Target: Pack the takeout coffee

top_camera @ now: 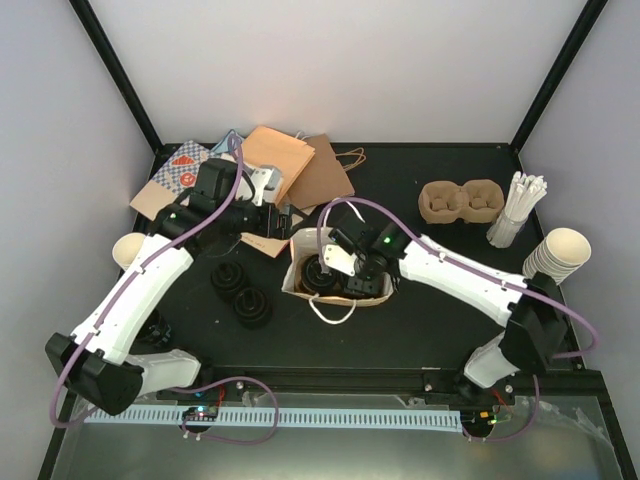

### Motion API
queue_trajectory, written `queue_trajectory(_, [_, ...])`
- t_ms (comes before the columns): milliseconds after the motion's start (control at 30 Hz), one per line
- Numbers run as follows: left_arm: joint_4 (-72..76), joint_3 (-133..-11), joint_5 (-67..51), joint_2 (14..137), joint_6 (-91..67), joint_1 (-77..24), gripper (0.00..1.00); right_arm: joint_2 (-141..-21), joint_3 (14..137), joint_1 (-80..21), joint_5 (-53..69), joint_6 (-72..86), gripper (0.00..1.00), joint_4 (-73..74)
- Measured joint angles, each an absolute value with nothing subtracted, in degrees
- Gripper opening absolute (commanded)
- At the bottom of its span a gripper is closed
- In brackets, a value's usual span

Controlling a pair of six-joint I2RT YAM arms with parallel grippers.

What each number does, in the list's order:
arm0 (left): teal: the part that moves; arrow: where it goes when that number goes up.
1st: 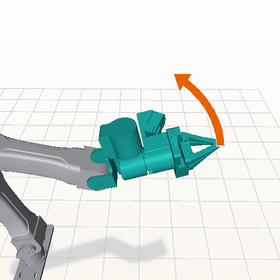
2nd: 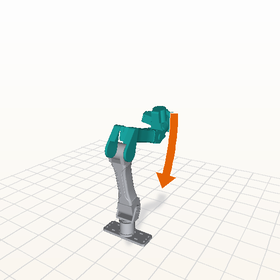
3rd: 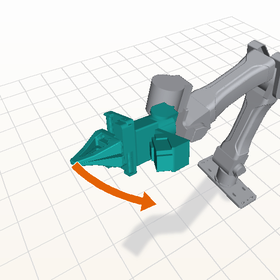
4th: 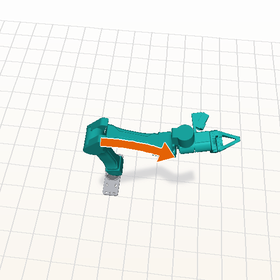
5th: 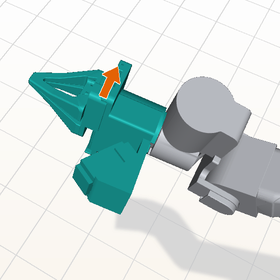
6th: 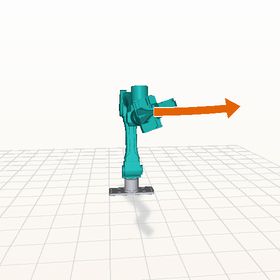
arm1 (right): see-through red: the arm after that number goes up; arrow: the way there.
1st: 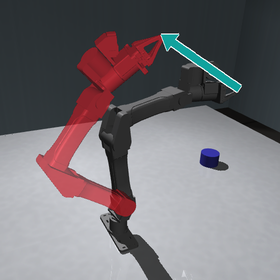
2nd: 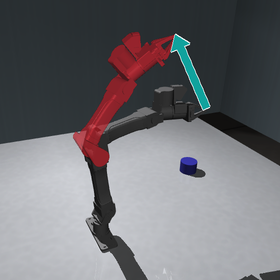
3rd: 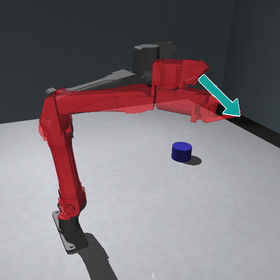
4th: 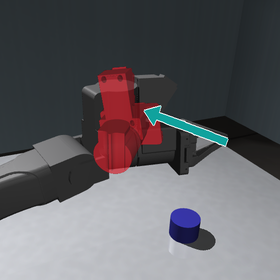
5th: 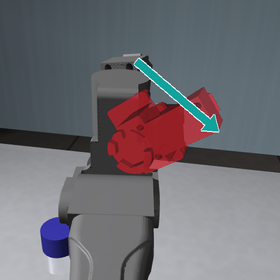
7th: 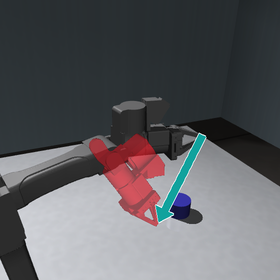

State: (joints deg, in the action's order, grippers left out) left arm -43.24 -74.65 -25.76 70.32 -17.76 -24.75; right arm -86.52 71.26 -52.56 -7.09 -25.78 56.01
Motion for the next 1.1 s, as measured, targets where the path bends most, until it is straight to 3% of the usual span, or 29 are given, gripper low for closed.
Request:
queue_trajectory(533, [-44.77, -68.73, -28.38, 66.19, -19.51, -24.73, 0.97, -97.54, 84.4, -47.64, 0.32, -29.39, 0.58, 66.08])
queue_trajectory(667, [-45.04, -68.73, -27.51, 66.26, -19.57, -24.73, 0.78, -98.94, 86.46, -47.16, 0.49, -29.95, 0.66, 67.4])
queue_trajectory(733, [-45.08, -68.75, -27.18, 66.46, -19.66, -24.73, 0.68, -99.53, 87.66, -47.18, 0.47, -30.0, 0.93, 68.34])
queue_trajectory(767, [-45.17, -68.77, -27.05, 66.67, -19.84, -24.73, 0.63, -99.85, 88.25, -47.16, 0.47, -30.04, 0.99, 68.77])
queue_trajectory(1100, [-45.87, -71.66, -27.2, 71.96, -20.56, -24.73, 0.29, -100.36, 91.83, -47.29, -1.58, -29.26, 1.0, 70.13])
